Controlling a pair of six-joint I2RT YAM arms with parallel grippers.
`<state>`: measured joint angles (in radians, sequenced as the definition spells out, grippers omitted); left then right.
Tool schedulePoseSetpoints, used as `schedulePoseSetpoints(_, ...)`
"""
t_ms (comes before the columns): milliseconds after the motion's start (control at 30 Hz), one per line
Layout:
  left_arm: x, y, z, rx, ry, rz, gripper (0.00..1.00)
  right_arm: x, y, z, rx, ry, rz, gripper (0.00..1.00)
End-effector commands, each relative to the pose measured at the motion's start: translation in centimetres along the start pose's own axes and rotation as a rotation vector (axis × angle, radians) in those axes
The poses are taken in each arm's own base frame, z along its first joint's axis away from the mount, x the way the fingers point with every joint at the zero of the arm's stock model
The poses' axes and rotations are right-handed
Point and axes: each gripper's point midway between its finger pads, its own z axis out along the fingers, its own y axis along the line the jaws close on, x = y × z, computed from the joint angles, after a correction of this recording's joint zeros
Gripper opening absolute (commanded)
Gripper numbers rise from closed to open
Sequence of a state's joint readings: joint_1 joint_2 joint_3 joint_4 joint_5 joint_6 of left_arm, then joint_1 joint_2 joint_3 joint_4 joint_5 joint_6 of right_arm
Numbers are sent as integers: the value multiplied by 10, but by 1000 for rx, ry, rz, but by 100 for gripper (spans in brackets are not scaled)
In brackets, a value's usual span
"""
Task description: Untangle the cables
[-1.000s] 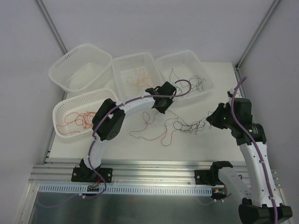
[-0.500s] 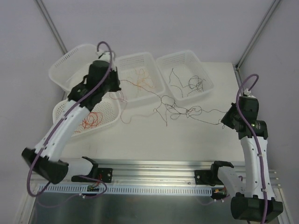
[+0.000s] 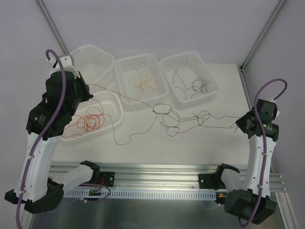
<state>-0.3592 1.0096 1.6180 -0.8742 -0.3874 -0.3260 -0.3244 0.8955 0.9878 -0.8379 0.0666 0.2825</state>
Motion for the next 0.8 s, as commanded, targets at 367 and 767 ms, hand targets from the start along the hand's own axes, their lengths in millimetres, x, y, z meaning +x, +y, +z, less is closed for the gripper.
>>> schedulePoseSetpoints(367, 9, 87, -26, -474, 101, 104, 0, -8, -11, -3, 86, -27, -79, 1)
schedulePoseSetpoints(767, 53, -2, 9, 11, 225, -6, 0, 22, 19, 3, -14, 73, -353, 7)
